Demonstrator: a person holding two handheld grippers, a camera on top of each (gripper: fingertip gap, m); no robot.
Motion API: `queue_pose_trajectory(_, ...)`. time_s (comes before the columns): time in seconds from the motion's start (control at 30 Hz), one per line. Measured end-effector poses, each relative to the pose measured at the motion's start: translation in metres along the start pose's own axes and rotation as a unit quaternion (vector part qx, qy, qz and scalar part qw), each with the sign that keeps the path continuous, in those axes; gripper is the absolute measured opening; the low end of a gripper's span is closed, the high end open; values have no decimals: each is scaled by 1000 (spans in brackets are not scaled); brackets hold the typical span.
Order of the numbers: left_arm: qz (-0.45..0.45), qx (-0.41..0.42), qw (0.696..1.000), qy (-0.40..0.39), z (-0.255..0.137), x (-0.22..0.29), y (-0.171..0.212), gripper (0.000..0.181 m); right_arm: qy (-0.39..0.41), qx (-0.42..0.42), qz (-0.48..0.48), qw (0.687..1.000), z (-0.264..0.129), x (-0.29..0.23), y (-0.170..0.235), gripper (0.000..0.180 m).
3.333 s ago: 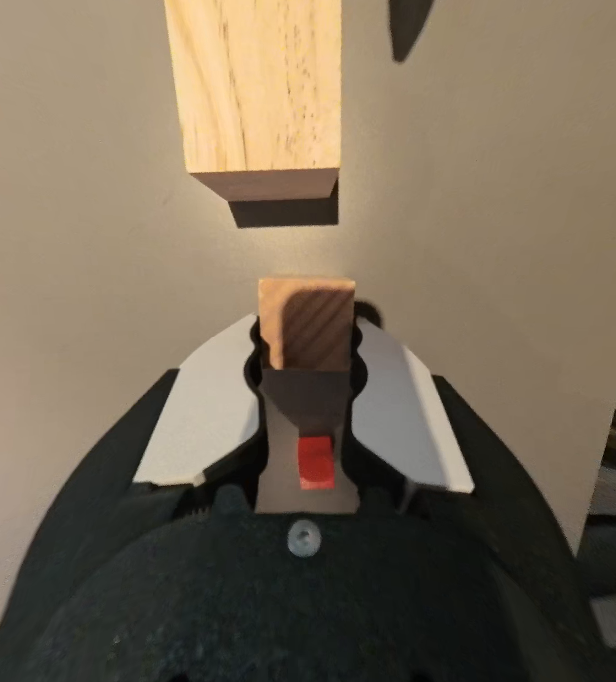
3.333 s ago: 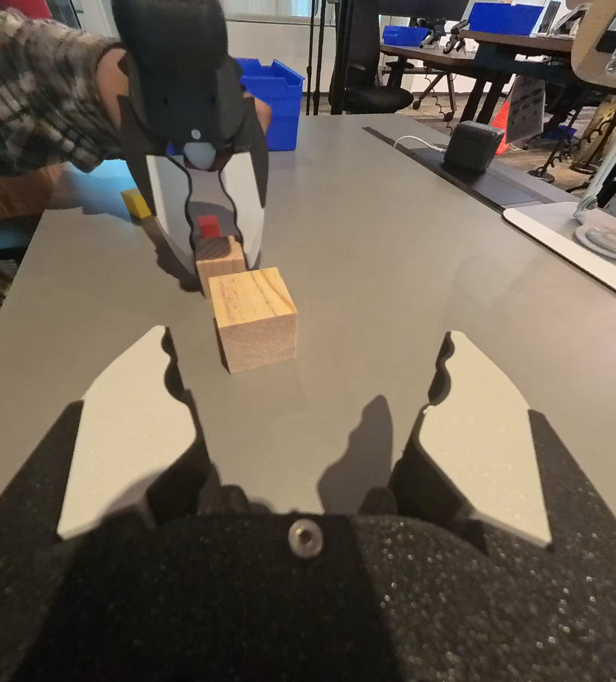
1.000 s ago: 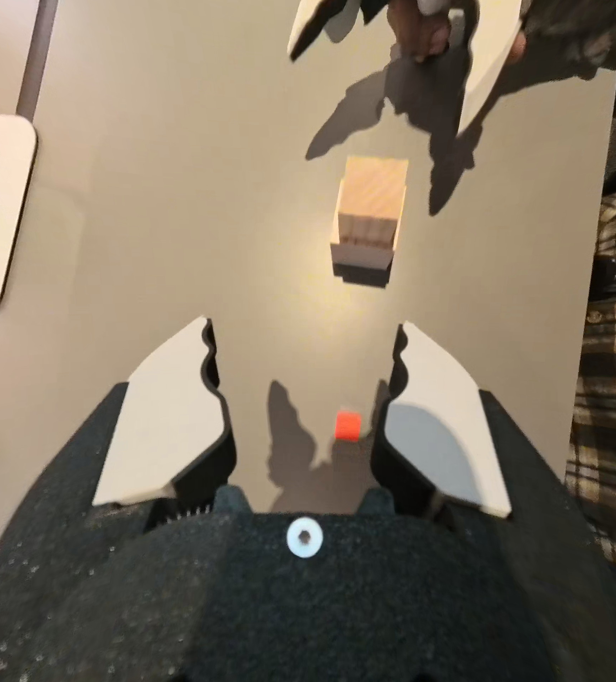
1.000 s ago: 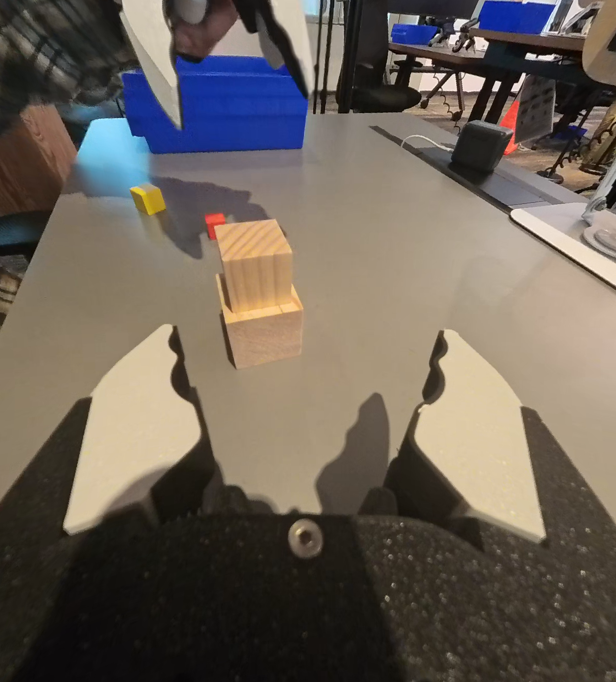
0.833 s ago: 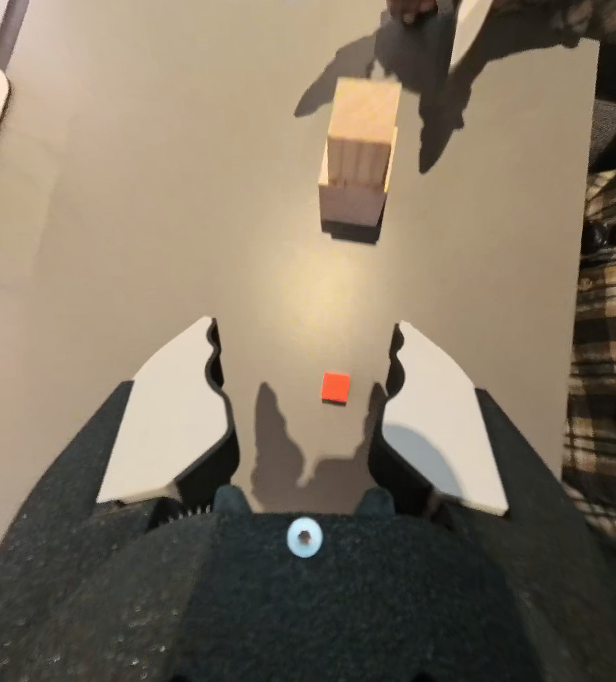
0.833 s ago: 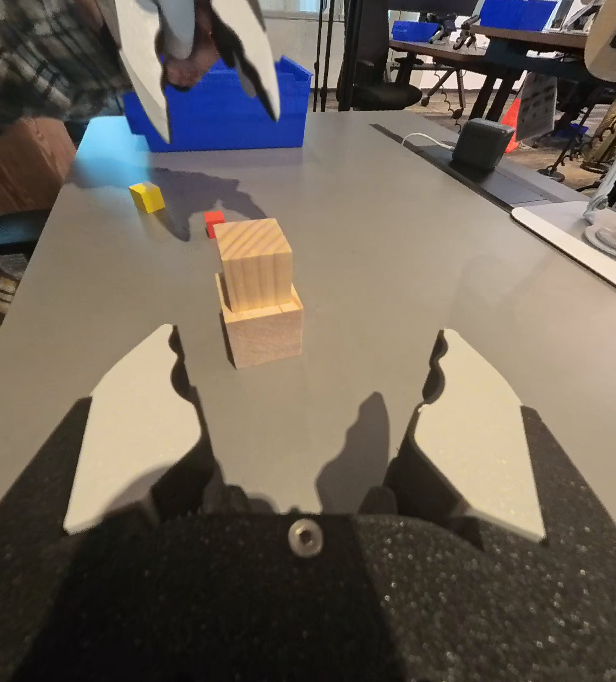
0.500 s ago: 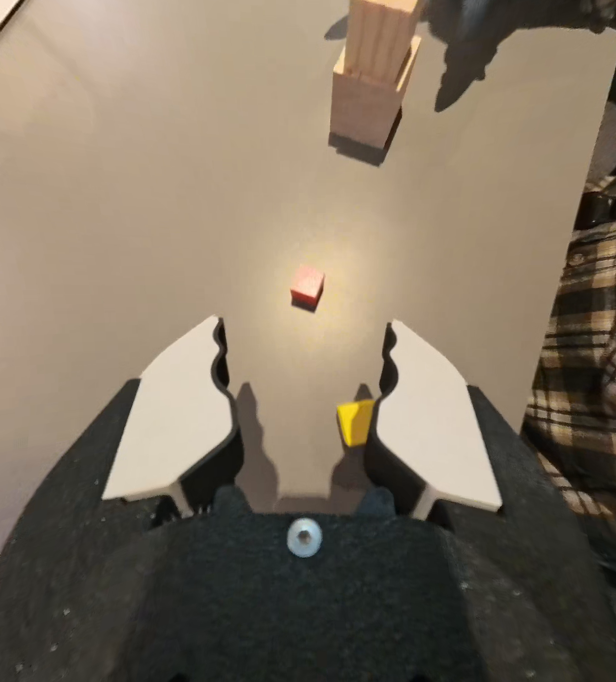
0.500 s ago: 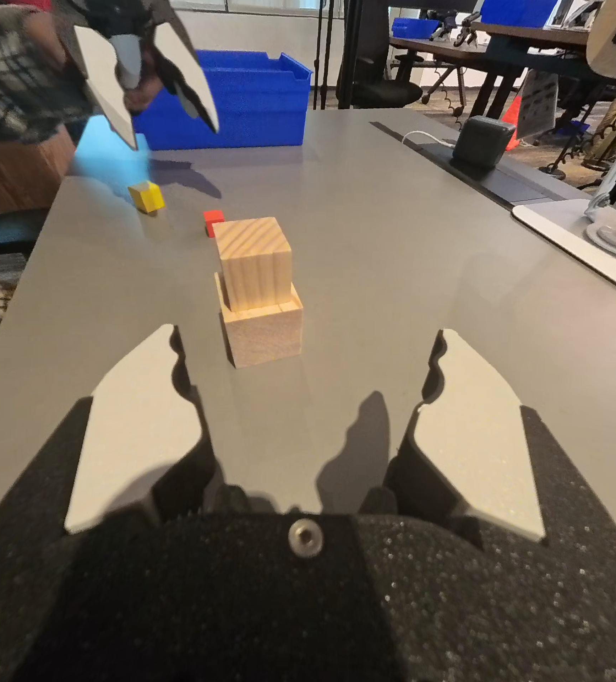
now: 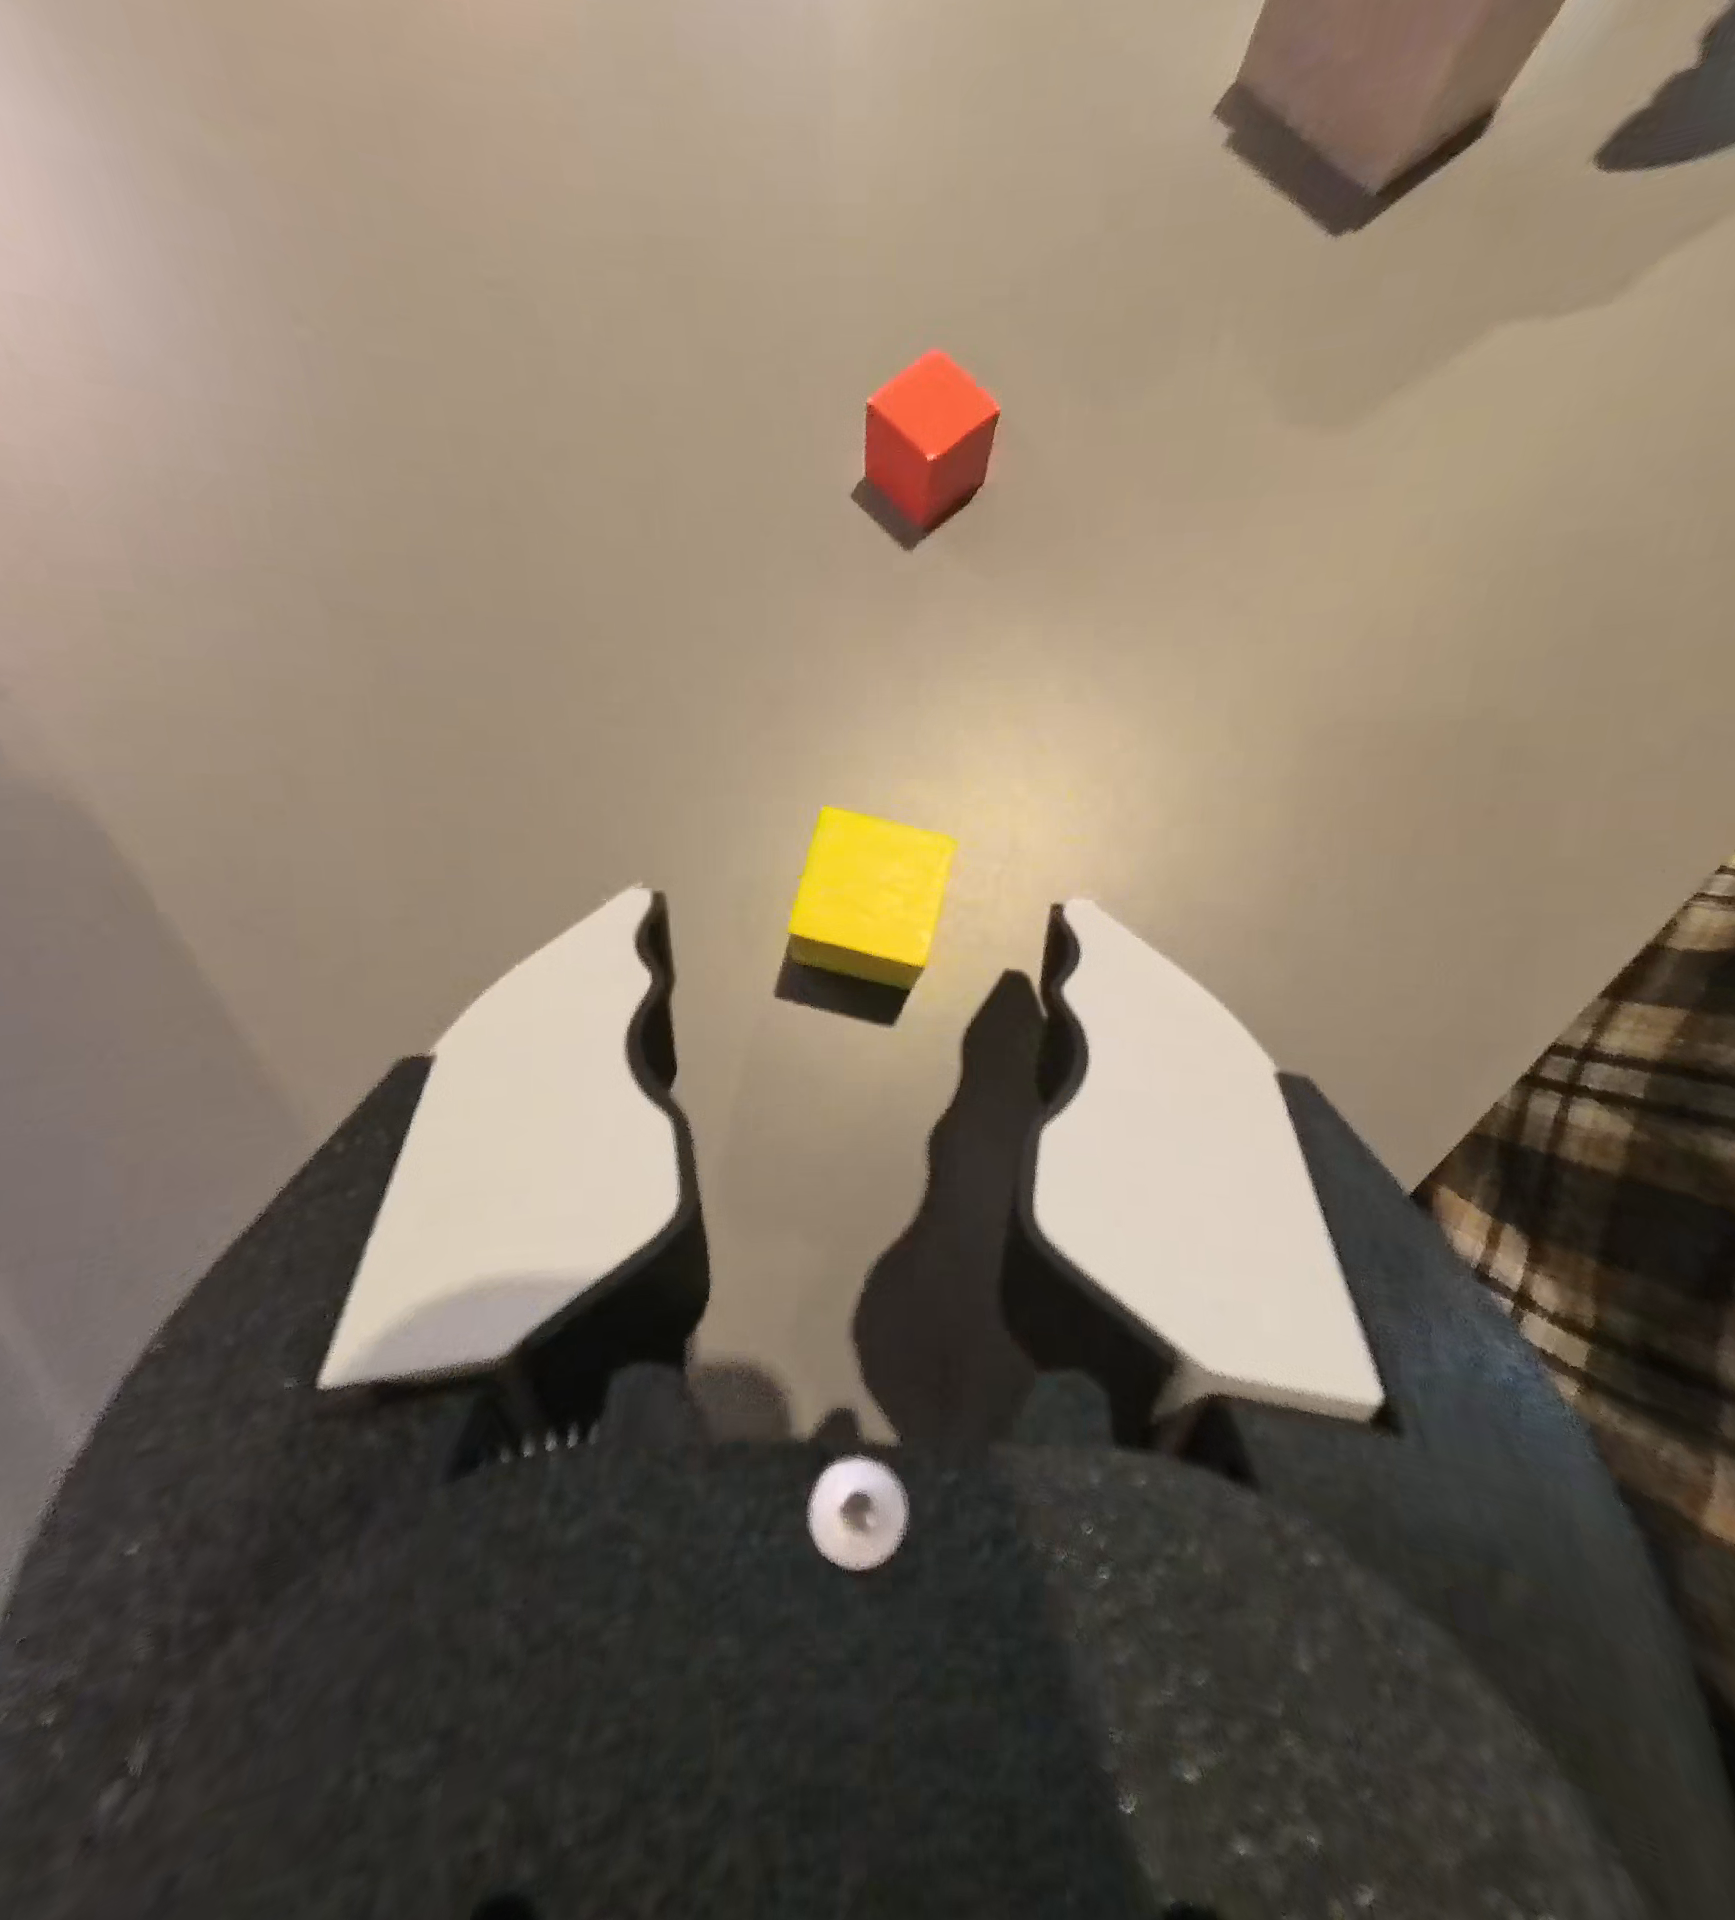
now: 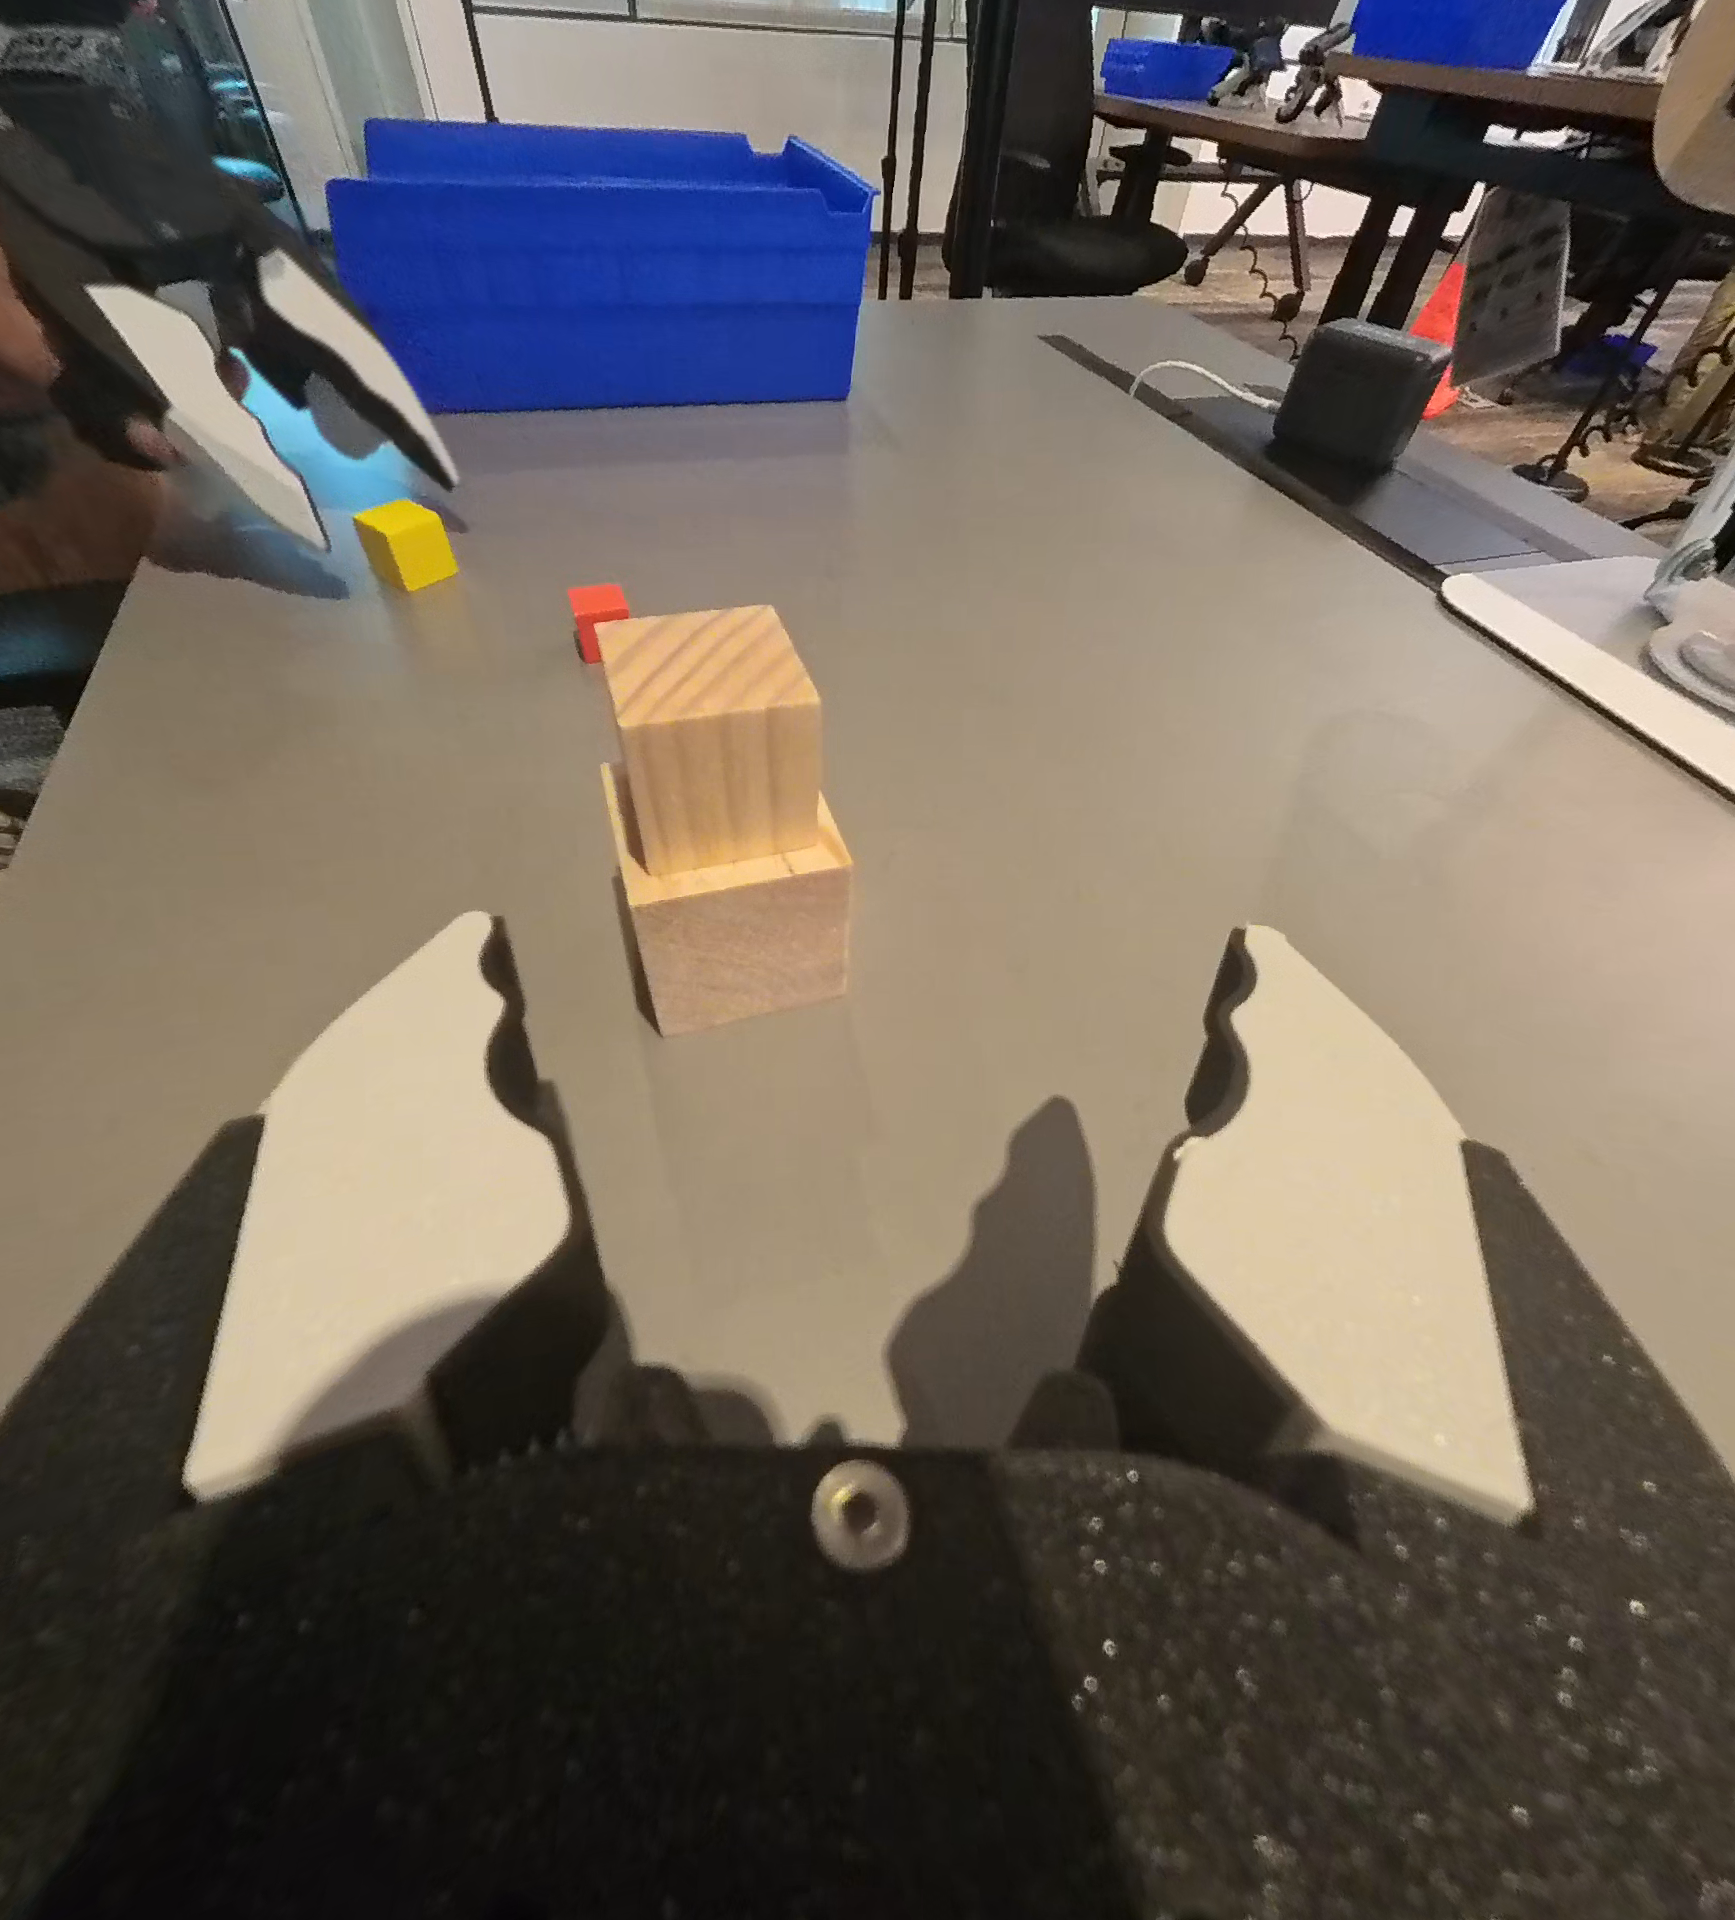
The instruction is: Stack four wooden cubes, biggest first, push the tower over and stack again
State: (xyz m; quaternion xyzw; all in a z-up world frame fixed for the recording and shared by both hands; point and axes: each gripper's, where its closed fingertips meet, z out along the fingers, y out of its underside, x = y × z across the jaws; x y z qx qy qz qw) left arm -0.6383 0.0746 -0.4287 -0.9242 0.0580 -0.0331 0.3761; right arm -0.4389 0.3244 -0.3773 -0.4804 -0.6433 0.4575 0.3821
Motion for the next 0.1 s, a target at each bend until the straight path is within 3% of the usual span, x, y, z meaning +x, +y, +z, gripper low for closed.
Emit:
queue_pose_trajectory(0.03, 2, -1, 1000, -7, 1, 0, 1, 68, 0, 0, 0, 1000, 0, 0, 0, 122)
queue_pose_trajectory(0.1, 17, 0, 1000, -9, 4, 3, 1, 66, 0, 1, -1, 1000, 0, 0, 0, 122)
